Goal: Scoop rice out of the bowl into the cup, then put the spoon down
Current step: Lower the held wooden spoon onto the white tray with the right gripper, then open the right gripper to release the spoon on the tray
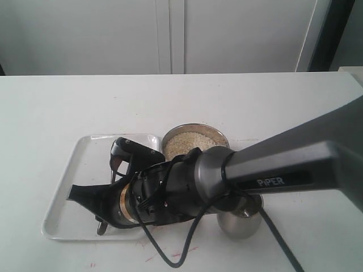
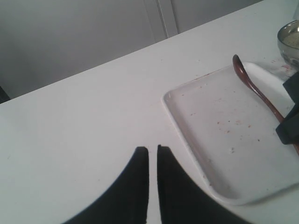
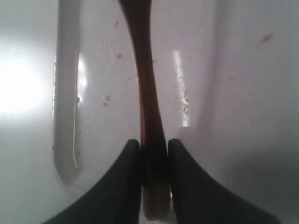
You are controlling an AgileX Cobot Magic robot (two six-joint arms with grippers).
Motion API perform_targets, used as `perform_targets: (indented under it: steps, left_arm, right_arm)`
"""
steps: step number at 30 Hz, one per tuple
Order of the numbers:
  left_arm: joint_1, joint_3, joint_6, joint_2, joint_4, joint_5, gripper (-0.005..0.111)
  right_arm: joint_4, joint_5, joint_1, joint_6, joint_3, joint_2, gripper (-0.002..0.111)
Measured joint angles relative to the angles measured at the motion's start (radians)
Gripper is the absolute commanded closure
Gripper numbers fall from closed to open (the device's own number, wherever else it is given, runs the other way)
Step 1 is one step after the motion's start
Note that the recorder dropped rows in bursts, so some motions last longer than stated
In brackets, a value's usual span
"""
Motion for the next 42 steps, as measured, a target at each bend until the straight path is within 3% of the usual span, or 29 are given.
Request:
perform_targets:
  steps: [28, 30, 35, 42]
  left_arm:
    - [0.000, 0.000, 0.000, 0.000, 0.000, 0.000, 0.092]
    - [0.000, 0.000, 0.000, 0.000, 0.000, 0.000, 0.092]
    - [0.000, 0.000, 0.000, 0.000, 0.000, 0.000, 0.092]
    - [0.000, 0.000, 0.000, 0.000, 0.000, 0.000, 0.092]
  right_arm:
    - [0.000, -0.002, 0.000, 0.000, -0.031, 0.020, 0.108]
    - [0.000, -0.004, 0.000, 0.000, -0.031, 0.020, 0.104]
    - [0.000, -0.016, 0.000, 0.000, -0.031, 0.020, 0.076]
    - [0.000, -0.026, 0.000, 0.000, -0.031, 0.020, 0.072]
